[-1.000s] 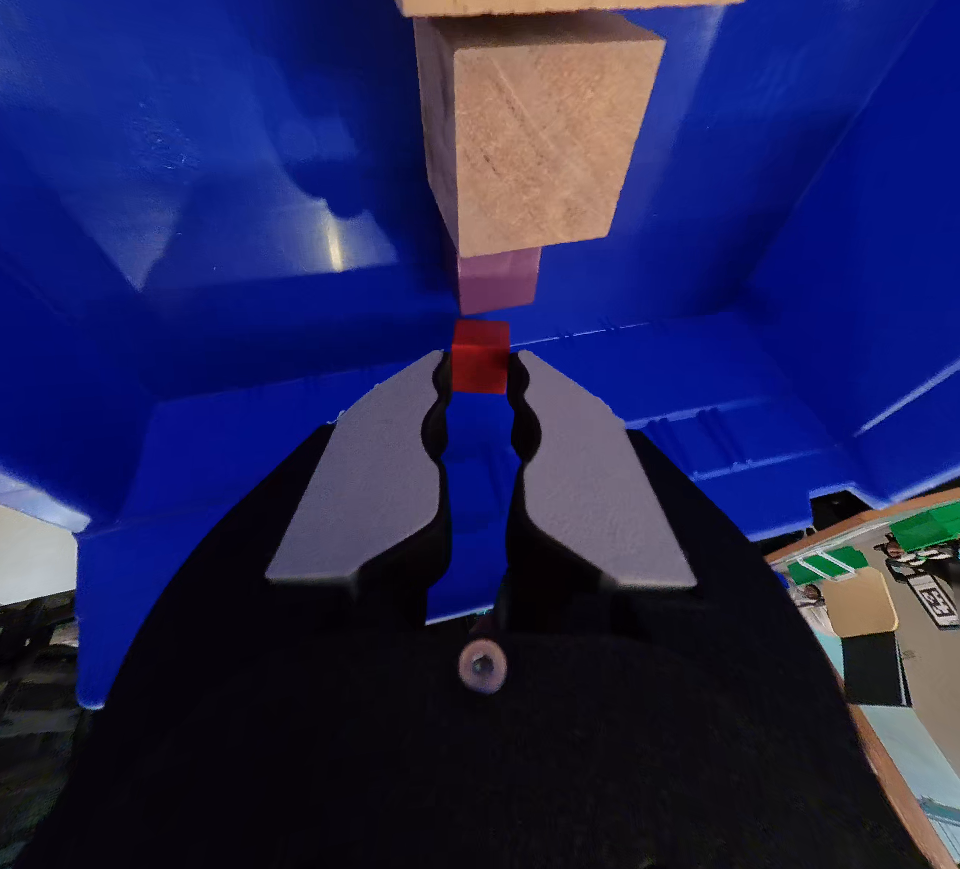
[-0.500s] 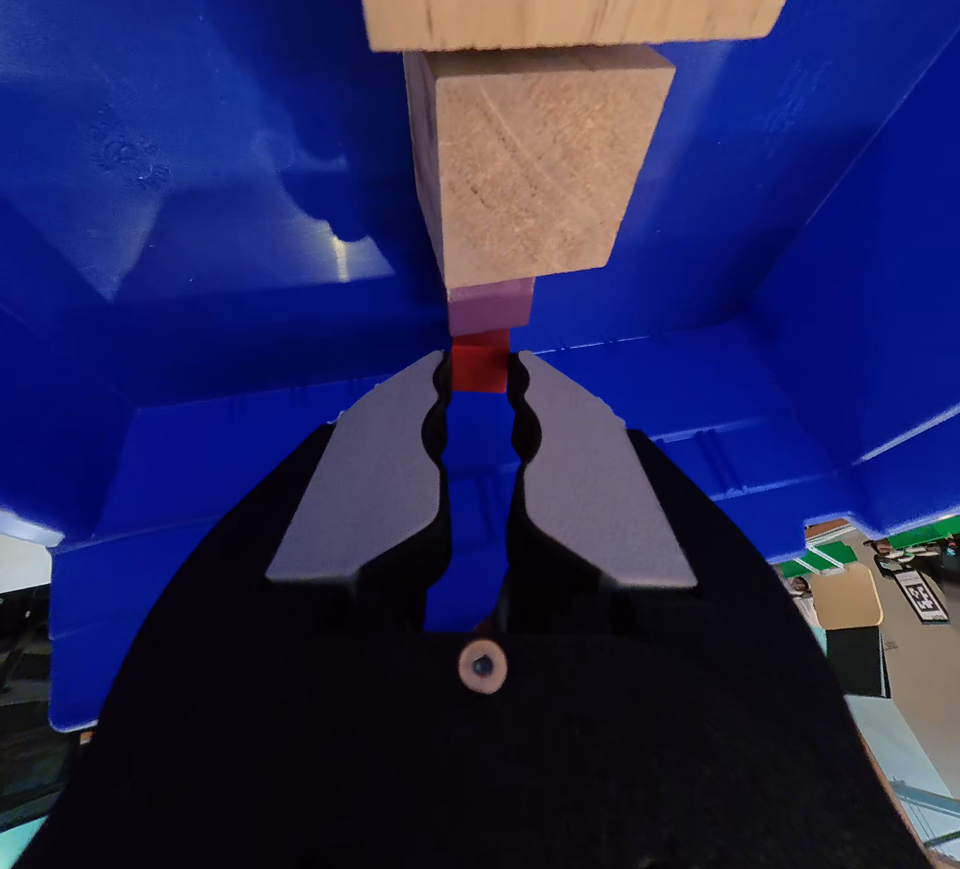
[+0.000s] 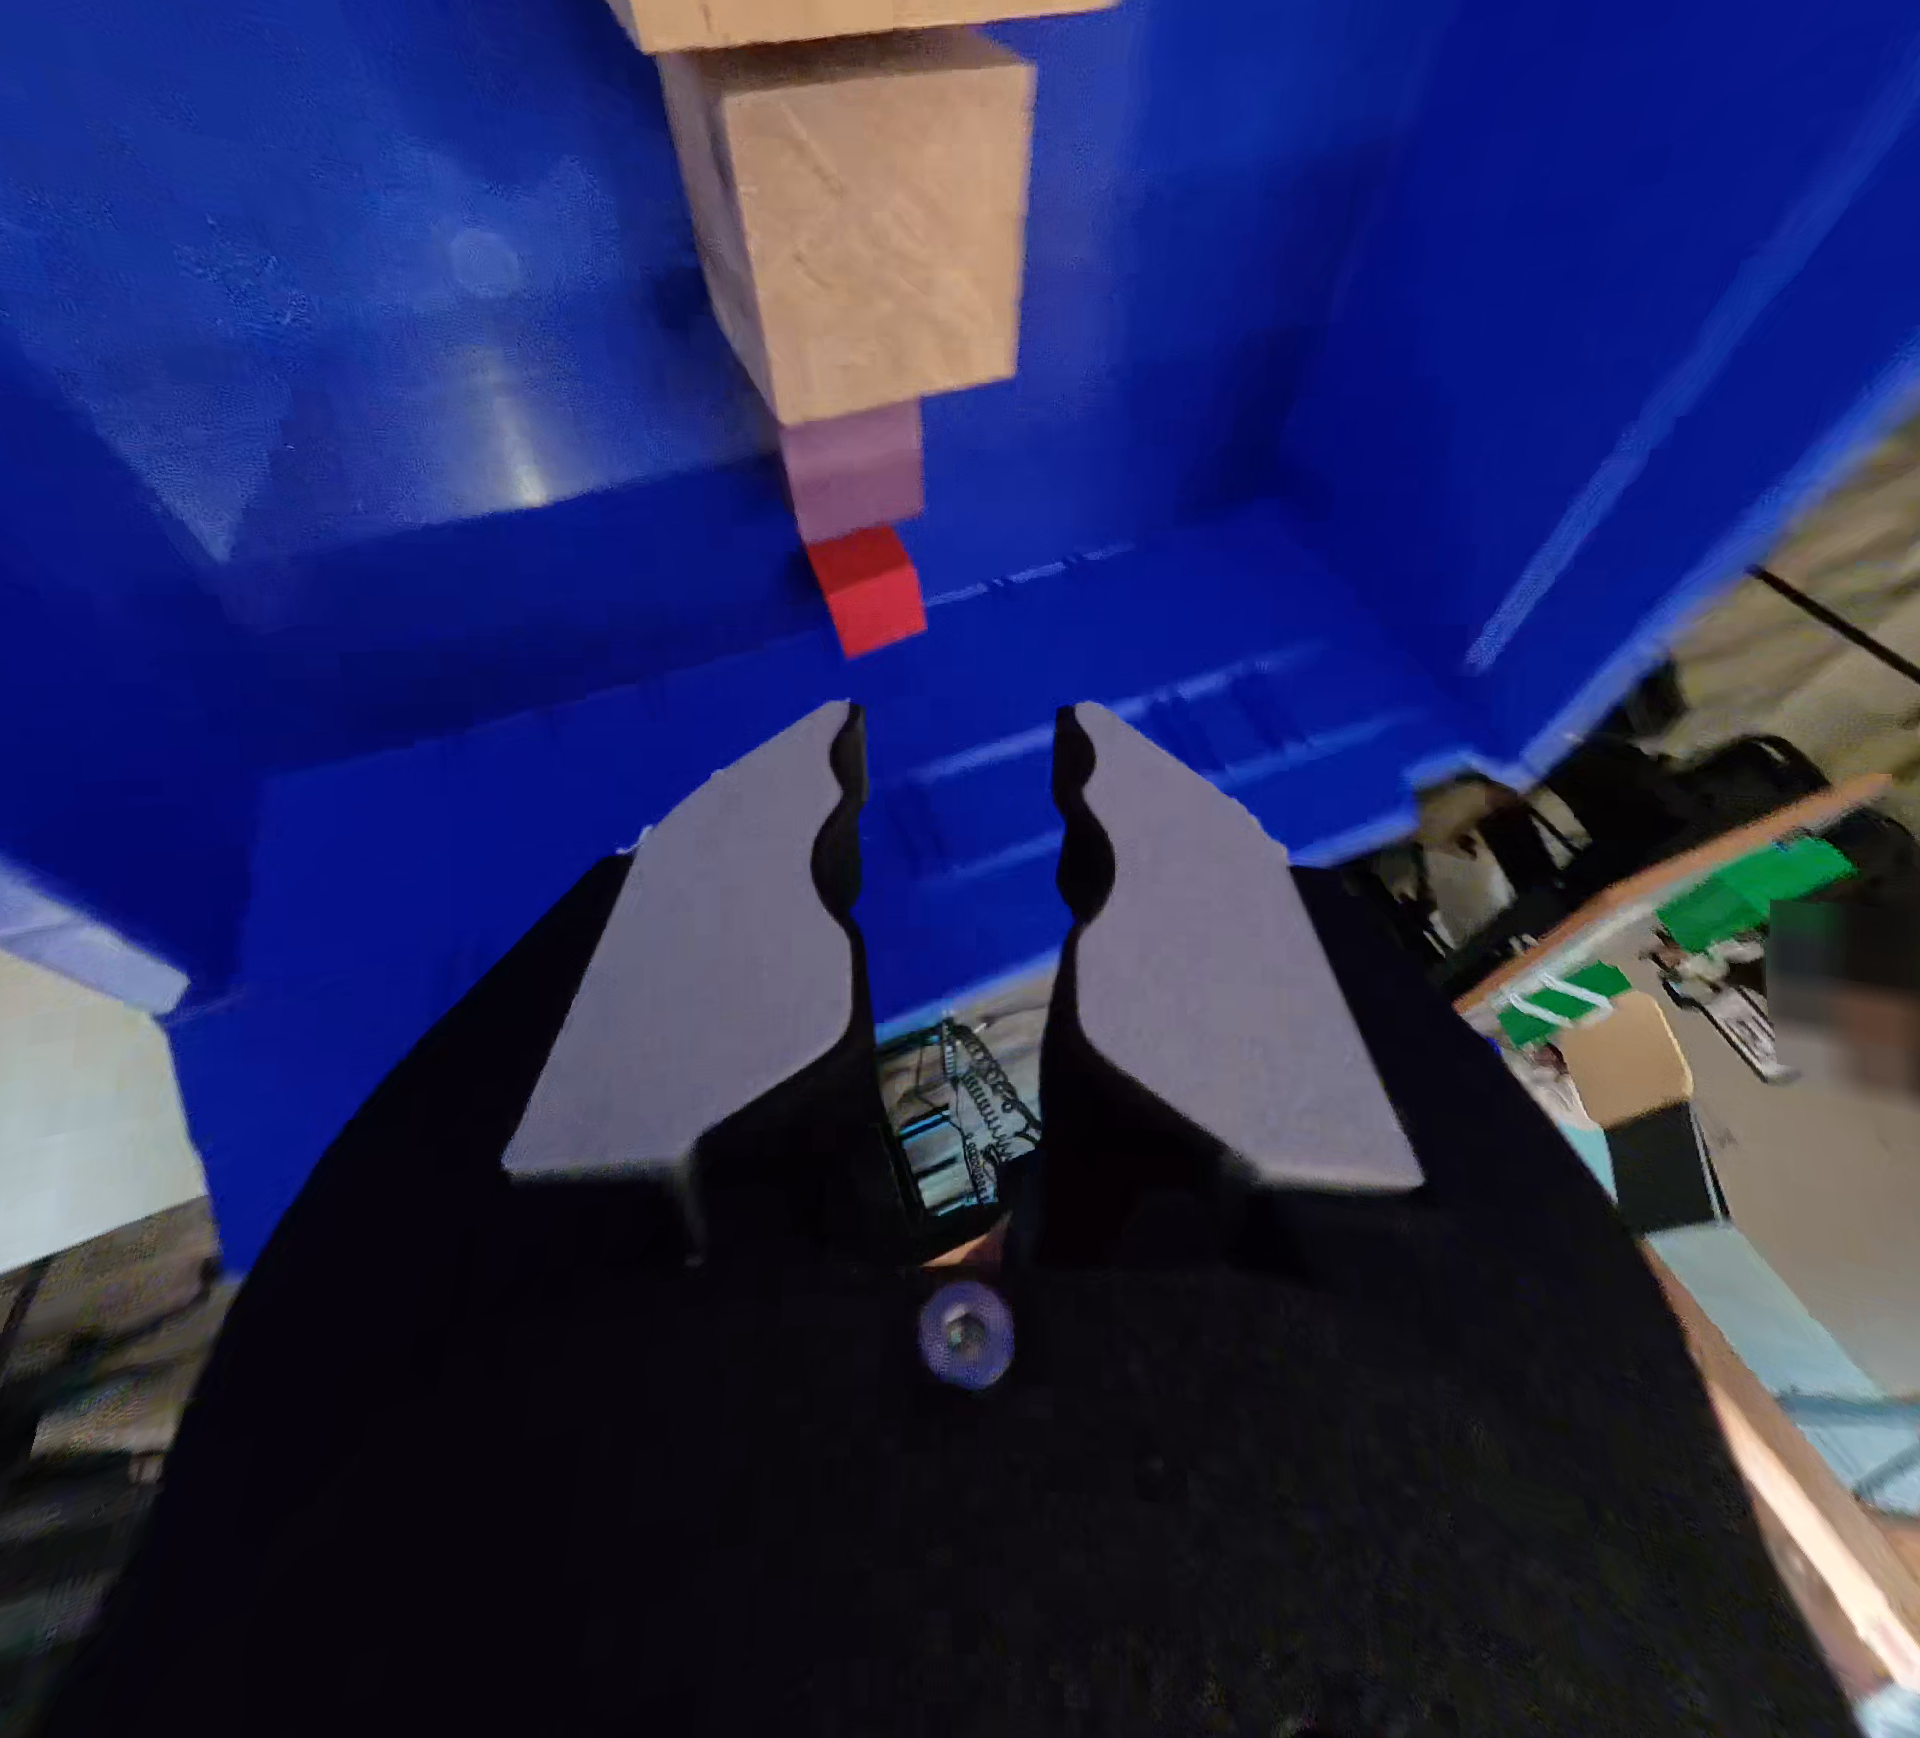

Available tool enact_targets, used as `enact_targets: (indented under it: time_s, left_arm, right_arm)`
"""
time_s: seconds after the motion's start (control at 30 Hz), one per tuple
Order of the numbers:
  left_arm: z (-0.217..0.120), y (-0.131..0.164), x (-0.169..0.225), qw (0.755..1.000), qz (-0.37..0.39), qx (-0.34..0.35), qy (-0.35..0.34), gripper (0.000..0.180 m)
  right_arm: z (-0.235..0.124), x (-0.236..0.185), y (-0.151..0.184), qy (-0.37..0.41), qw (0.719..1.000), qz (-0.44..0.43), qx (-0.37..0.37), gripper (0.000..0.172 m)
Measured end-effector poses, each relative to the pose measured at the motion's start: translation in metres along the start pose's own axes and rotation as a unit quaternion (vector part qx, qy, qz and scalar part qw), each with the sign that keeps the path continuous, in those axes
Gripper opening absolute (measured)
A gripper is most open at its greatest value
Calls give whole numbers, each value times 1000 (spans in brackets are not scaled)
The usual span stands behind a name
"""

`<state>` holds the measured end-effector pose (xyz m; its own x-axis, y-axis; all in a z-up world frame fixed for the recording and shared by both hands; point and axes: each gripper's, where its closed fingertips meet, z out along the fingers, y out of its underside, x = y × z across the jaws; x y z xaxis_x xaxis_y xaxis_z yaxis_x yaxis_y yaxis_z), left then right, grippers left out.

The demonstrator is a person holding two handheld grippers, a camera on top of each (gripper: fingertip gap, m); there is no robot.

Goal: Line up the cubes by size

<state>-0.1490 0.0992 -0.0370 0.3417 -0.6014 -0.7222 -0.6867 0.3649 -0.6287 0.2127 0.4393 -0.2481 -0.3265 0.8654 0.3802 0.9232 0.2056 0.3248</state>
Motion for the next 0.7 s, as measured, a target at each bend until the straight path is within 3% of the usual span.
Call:
enact_targets:
  time_s: [0.2, 0.3, 0.4, 0.5, 0.63, 0.7]
  left_arm:
    - [5, -13, -6, 1000, -8, 13, -19, 0]
    - [16, -18, -8, 999, -18, 8, -37, 9]
    - [32, -24, -1, 995, -75, 29, -51, 21]
    - [53, -17, 27, 988, -145, 41, -36, 25]
    - [71, 22, 59, 975, -214, -13, -51, 42]
    - [73, 42, 70, 963, -261, -34, -61, 53]
  right_arm:
    - [-101, -1, 9, 167, 983, 74, 32, 30]
    - [-149, -27, -3, 229, 962, 117, 96, 30]
    - [-181, -60, -24, 259, 930, 186, 185, 29]
    - [-197, -102, -69, 241, 894, 230, 298, 30]
    - [-201, -145, -129, 210, 853, 278, 388, 30]
    - [-202, -165, -170, 149, 836, 291, 440, 32]
